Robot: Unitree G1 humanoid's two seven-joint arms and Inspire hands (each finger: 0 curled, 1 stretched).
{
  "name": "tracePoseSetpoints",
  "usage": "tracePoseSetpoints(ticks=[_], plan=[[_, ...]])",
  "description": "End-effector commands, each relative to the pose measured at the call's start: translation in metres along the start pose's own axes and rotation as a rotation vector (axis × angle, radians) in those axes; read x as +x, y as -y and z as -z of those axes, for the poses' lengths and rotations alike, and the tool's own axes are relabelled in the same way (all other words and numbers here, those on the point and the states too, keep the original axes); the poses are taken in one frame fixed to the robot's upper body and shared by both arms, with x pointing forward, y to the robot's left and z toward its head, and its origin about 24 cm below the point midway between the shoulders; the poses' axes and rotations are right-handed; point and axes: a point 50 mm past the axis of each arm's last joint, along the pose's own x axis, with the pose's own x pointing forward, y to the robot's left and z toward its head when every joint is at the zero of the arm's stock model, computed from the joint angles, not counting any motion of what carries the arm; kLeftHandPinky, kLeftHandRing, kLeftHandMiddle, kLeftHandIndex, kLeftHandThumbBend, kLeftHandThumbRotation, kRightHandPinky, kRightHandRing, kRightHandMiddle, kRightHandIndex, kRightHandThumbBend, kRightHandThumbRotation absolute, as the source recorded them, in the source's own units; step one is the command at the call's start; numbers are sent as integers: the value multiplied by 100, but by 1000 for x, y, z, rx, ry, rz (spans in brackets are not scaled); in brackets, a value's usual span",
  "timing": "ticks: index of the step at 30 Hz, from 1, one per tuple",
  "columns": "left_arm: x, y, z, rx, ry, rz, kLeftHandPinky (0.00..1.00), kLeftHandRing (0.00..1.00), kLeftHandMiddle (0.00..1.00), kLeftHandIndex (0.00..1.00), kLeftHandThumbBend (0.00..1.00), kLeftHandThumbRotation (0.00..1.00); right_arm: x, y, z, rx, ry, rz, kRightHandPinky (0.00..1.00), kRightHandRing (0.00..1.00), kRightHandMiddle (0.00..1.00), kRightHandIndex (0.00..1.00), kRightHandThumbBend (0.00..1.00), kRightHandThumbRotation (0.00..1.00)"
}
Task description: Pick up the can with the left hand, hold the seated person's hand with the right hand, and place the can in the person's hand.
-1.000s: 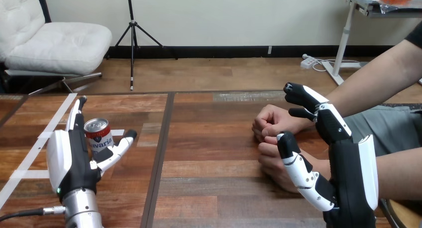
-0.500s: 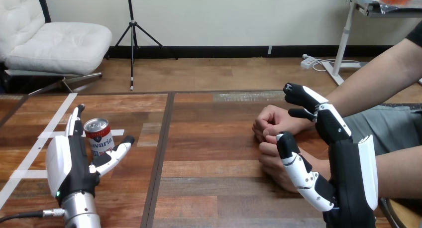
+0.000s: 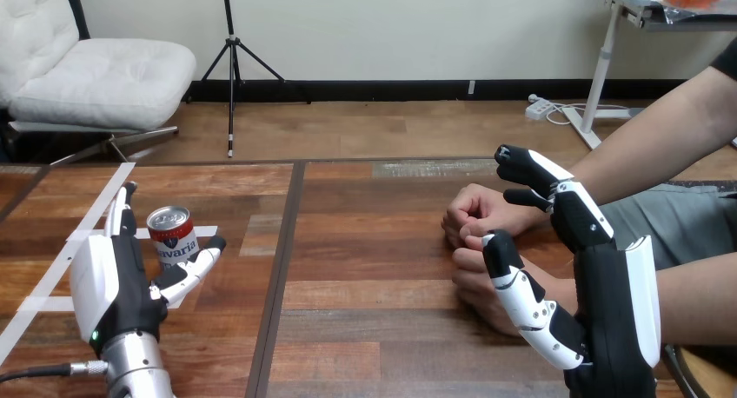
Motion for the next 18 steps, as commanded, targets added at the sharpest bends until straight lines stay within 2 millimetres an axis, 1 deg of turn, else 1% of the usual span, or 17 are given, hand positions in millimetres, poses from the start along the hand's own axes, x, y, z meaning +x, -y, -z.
tracePoseSetpoints(ticks=[1,8,18], plan=[[23,-7,-24,-2,90,-62,79,90,94,93,78,27,12,2,-4,9,71,19,70,78,81,79,43,60],[23,-8,-23,-16,82,-90,81,90,94,94,79,29,12,3,-4,12,73,20,71,78,80,79,43,61],[22,-10,-23,-39,86,-131,83,91,95,94,77,30,13,3,-3,11,79,21,71,78,80,78,44,61]])
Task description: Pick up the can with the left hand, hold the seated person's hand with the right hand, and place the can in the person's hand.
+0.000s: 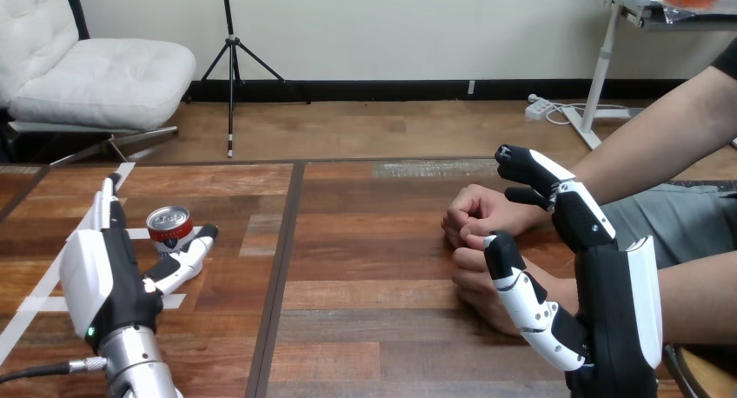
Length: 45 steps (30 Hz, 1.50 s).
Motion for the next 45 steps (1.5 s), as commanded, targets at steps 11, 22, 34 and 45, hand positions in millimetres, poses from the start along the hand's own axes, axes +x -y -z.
tracePoseSetpoints(ticks=[11,22,34,45], plan=[[19,-8,-17,-40,67,-74,85,92,96,96,75,32,13,2,-3,13,63,18,71,78,80,78,44,62],[21,-8,-17,-39,46,-57,84,92,95,95,76,34,13,3,-2,9,64,15,71,78,80,78,44,62],[25,-4,-18,-58,8,-5,84,92,95,95,76,34,13,3,-2,12,60,14,73,78,80,78,44,62],[29,-1,-20,-95,-19,37,83,90,93,93,78,34,13,3,-2,5,61,5,73,79,80,79,44,62]])
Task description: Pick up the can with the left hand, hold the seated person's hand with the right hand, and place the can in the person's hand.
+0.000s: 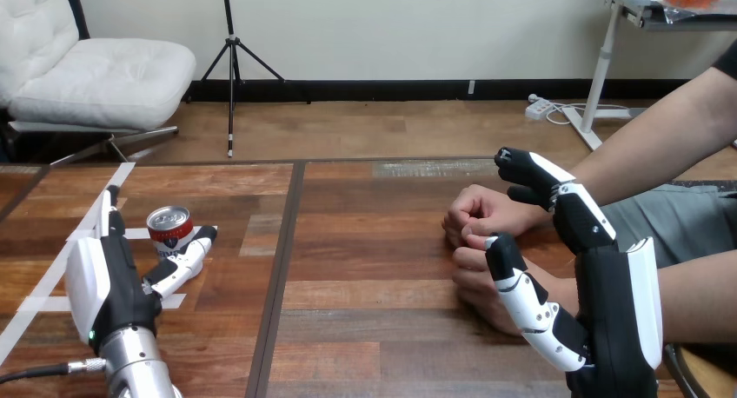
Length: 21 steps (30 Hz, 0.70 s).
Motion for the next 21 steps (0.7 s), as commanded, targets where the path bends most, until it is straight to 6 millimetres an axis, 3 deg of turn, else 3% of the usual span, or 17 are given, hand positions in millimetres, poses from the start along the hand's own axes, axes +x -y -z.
tracePoseSetpoints(ticks=[1,21], plan=[[24,-4,-28,-31,71,-14,83,89,93,92,78,34,14,3,-4,3,69,8,73,79,80,79,43,62],[30,2,-34,-11,79,25,79,85,89,89,79,32,14,4,-3,-1,72,5,74,79,80,79,43,61]])
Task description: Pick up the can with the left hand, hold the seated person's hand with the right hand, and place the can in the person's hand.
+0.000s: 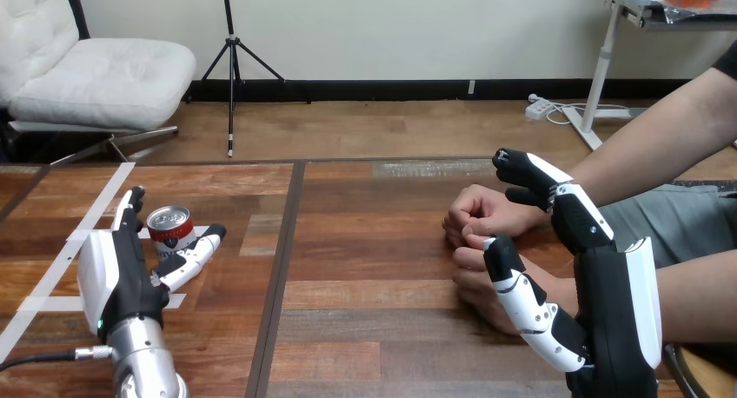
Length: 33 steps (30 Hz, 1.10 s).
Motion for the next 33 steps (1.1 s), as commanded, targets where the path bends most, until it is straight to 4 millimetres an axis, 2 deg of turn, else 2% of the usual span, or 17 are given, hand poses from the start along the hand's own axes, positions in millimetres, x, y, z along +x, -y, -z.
tracePoseSetpoints(ticks=[1,33], plan=[[22,-4,-30,-4,100,-21,79,85,89,89,79,33,14,4,-4,-1,72,14,74,79,80,79,43,61],[27,-2,-28,27,70,-14,80,88,92,91,80,38,14,6,-4,-17,79,8,76,80,80,78,43,63]])
